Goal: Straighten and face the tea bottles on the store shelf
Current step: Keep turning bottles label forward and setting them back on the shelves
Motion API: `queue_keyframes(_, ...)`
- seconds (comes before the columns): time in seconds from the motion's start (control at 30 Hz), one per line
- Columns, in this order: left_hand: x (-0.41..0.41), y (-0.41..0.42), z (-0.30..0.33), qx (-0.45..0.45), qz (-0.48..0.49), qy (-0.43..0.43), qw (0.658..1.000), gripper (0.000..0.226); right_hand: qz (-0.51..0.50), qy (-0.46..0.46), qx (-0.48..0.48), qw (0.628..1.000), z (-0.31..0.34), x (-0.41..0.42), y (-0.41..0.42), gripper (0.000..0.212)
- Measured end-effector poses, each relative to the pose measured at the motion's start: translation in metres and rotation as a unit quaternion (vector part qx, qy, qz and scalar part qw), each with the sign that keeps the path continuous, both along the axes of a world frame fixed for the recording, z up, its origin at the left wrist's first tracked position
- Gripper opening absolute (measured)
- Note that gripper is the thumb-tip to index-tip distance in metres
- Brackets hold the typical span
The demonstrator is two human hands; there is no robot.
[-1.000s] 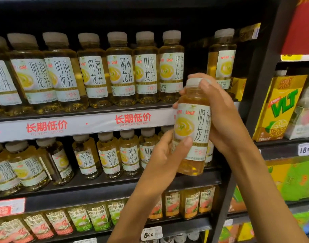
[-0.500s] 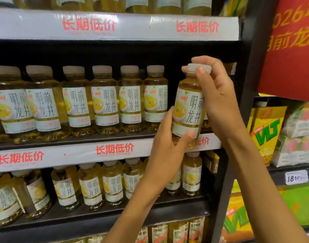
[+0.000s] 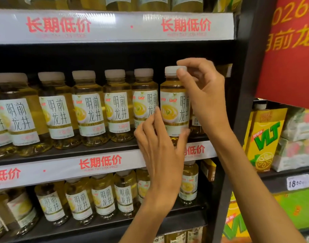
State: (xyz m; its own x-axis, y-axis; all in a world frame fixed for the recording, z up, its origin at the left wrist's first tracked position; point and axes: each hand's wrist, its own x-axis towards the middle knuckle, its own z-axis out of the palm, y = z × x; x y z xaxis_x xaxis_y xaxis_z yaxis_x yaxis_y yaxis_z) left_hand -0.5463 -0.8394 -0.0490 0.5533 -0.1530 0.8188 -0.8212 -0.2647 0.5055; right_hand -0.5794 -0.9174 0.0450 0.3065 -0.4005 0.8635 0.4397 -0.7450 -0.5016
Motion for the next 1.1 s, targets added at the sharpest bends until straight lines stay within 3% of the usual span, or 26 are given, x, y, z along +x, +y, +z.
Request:
queue_keyframes(0.3, 0.008, -0.007, 0.005, 0.003, 0.086, -0.034, 0.996, 0.061, -0.106, -0.01, -0.049, 0.993, -0.003, 0.008, -0.01, 0.021)
queue_keyframes(0.47, 0.011, -0.014, 0.005, 0.007, 0.106, -0.03, 0.994, 0.063, -0.24, 0.04, -0.146, 0.959, -0.008, 0.011, -0.015, 0.033)
queue_keyframes(0.7, 0.007, -0.017, 0.011, 0.019, 0.113, -0.034, 0.993, 0.063, -0.256, 0.046, -0.1, 0.96, -0.005, 0.012, -0.017, 0.031)
queue_keyframes(0.83, 0.006, -0.015, 0.014, 0.026, 0.109, -0.026, 0.993, 0.061, -0.276, 0.106, -0.05, 0.954, -0.004, 0.016, -0.022, 0.021)
queue_keyframes(1.1, 0.007, -0.003, 0.005, -0.008, 0.027, -0.037, 0.999, 0.05, -0.331, 0.079, -0.11, 0.934, -0.008, 0.014, -0.015, 0.02)
